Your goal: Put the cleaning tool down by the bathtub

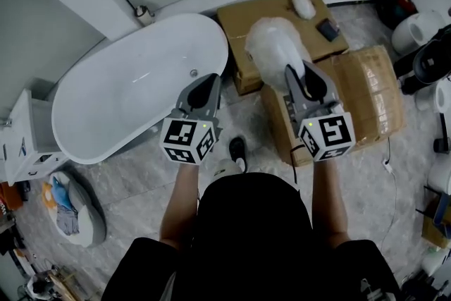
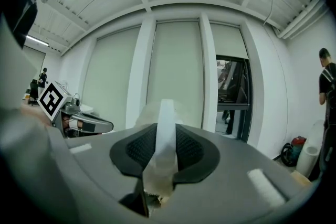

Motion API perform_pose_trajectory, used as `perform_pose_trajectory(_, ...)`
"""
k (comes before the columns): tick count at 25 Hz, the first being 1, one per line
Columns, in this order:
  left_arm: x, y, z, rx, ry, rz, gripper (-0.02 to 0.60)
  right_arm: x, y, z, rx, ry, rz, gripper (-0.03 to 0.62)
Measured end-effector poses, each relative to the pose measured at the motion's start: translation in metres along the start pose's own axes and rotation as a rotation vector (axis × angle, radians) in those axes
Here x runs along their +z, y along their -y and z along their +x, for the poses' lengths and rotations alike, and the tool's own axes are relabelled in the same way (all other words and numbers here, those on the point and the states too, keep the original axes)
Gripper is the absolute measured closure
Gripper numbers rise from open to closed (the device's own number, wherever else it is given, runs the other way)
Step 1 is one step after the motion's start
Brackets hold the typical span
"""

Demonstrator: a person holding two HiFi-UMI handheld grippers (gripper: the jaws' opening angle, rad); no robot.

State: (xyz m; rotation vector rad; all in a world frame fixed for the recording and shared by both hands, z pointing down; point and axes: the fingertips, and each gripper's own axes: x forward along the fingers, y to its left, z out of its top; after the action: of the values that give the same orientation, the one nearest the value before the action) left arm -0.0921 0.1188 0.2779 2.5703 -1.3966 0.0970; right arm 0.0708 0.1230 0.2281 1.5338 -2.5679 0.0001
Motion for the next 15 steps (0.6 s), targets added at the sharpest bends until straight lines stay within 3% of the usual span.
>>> perform_pose_trajectory(15, -0.005, -0.04, 0.023, -0.022, -0.032, -0.031, 0.583, -0.001, 0.008, 0.049, -0.037, -0.04, 0.015, 0.496)
